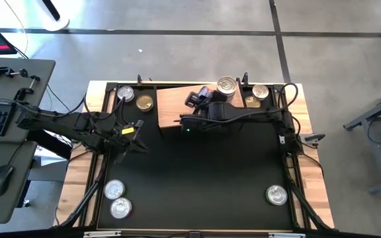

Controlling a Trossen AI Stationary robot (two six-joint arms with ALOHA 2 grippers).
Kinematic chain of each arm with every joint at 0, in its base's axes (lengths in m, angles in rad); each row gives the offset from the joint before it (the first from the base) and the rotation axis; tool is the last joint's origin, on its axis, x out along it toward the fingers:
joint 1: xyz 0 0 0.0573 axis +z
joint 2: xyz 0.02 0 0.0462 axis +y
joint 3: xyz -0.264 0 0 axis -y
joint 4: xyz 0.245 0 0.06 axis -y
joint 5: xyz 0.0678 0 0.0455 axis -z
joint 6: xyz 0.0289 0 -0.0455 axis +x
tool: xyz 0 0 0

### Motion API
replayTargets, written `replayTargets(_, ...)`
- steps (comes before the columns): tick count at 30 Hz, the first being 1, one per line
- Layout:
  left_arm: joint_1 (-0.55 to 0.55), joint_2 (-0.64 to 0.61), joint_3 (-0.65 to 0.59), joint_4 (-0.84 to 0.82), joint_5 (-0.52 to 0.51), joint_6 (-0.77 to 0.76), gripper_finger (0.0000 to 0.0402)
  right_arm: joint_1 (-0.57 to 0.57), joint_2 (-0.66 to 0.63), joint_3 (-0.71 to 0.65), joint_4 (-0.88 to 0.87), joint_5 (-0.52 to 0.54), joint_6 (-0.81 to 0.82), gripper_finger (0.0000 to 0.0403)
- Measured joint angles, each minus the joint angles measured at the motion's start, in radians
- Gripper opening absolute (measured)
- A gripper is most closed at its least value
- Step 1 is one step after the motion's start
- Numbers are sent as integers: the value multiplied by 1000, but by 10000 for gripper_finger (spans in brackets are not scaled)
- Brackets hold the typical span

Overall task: Stack canned seafood by type on shelf
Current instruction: Stack the red tuna can on top of the red tuna can on the shelf

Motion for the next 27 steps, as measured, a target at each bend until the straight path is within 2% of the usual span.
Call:
replayTargets(4, 0, 0, 0, 1, 0, -3, 0, 0, -2, 0, -24, -64, -16, 120)
replayTargets(9, 0, 0, 0, 1, -24, -4, 0, -19, -2, 0, -10, -63, -50, 120)
replayTargets(16, 0, 0, 0, 0, -25, -4, 0, -74, 5, 0, -2, -161, -135, 120)
replayTargets(22, 0, 0, 0, 0, -25, -7, 0, -110, 5, 0, 126, -197, -267, 146)
replayTargets(27, 0, 0, 0, 0, -45, -32, 0, -124, 5, 0, 160, -198, -274, 137)
